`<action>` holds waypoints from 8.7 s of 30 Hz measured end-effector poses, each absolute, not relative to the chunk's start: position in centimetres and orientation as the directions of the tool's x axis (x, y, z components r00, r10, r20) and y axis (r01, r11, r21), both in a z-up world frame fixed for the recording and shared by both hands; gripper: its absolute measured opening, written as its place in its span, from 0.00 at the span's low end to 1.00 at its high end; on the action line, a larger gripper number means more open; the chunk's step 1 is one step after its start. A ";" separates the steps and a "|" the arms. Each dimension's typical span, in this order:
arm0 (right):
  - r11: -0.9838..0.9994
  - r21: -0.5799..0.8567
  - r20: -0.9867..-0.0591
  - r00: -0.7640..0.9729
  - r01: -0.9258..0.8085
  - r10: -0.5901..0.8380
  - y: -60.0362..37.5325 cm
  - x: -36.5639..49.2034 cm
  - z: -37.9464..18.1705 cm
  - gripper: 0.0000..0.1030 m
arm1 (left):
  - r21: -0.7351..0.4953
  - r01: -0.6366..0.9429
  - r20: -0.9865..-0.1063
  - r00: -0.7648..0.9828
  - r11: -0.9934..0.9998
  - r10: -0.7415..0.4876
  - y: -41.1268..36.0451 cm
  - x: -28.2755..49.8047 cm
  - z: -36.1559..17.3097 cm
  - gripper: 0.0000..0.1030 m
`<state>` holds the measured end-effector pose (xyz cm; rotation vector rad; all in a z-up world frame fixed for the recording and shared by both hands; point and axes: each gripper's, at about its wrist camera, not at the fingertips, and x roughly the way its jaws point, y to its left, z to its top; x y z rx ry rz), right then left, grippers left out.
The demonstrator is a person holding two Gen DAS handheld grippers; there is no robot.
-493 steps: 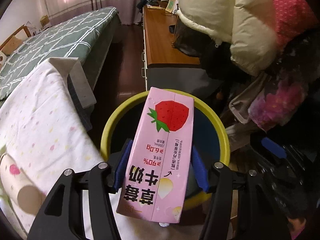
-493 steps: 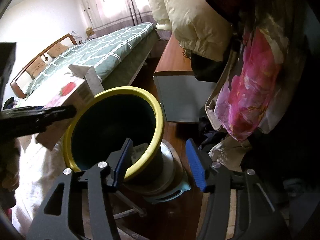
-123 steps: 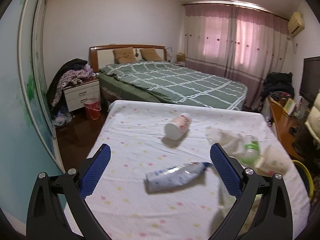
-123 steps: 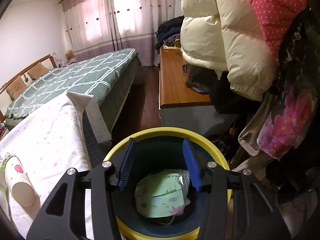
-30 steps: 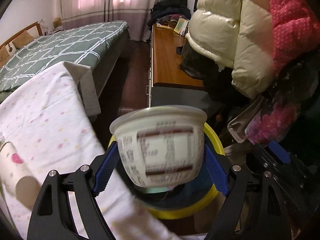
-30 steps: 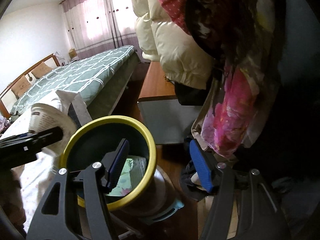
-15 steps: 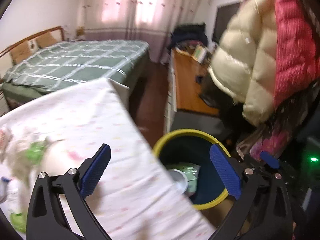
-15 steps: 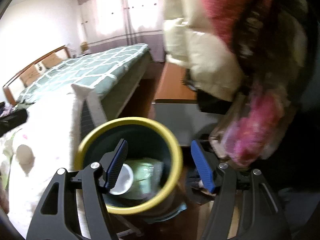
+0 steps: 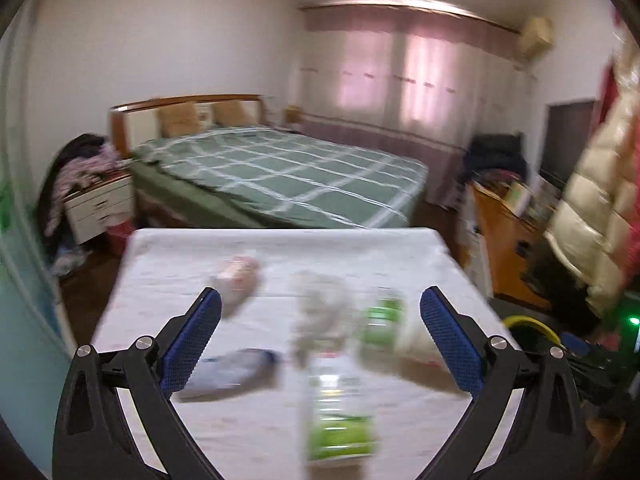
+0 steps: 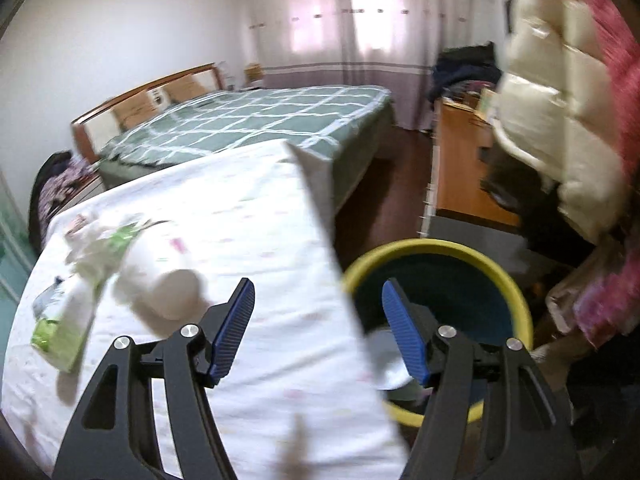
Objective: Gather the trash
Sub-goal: 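Reach the right tool to the crumpled white tissue and grasp it, then carry the tissue over the bin and open the right tool, then grasp the green coconut-water bottle with the left tool, then carry the green bottle over the bin and open the left tool, then reach the right tool to the pink-heart paper cup and grasp it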
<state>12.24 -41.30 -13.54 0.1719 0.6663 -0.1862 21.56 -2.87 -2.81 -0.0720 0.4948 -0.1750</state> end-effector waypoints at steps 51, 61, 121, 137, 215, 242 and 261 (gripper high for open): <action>0.965 0.175 -0.621 0.739 -0.194 0.261 -22.6 26.7 -5.3 0.06 | -0.084 -0.253 -0.439 0.878 0.964 0.193 9.8 23.3 -8.9 0.95; 0.977 0.173 -0.484 0.854 -0.120 0.191 -29.5 20.4 0.8 0.07 | -0.071 -0.244 -0.424 0.885 0.967 0.192 9.3 22.8 -8.7 0.95; 0.779 0.069 -0.583 0.659 0.623 -0.475 -52.7 15.6 -15.6 0.39 | -0.054 0.196 -0.637 0.749 0.979 -0.185 -5.2 18.0 -11.1 0.95; 0.784 0.077 -0.586 0.664 0.616 -0.465 -52.8 15.7 -15.8 0.42 | -0.072 0.189 -0.749 0.638 0.979 -0.179 -6.8 21.9 -15.5 0.60; 0.780 0.114 -0.625 0.655 0.616 -0.425 -60.1 2.7 -16.0 0.53 | -0.056 0.681 -0.568 0.580 0.730 -0.585 -40.1 20.4 -5.5 0.75; 0.956 0.066 -0.644 0.744 0.286 -0.179 -42.8 13.5 -14.5 0.55 | -0.079 -0.043 -0.461 0.887 0.996 0.001 2.5 23.8 -6.2 0.85; 0.997 0.048 -0.702 0.709 -0.054 0.072 -32.4 21.6 -15.2 0.82 | -0.152 -0.213 -0.468 0.876 0.965 0.120 10.2 23.3 -9.0 0.89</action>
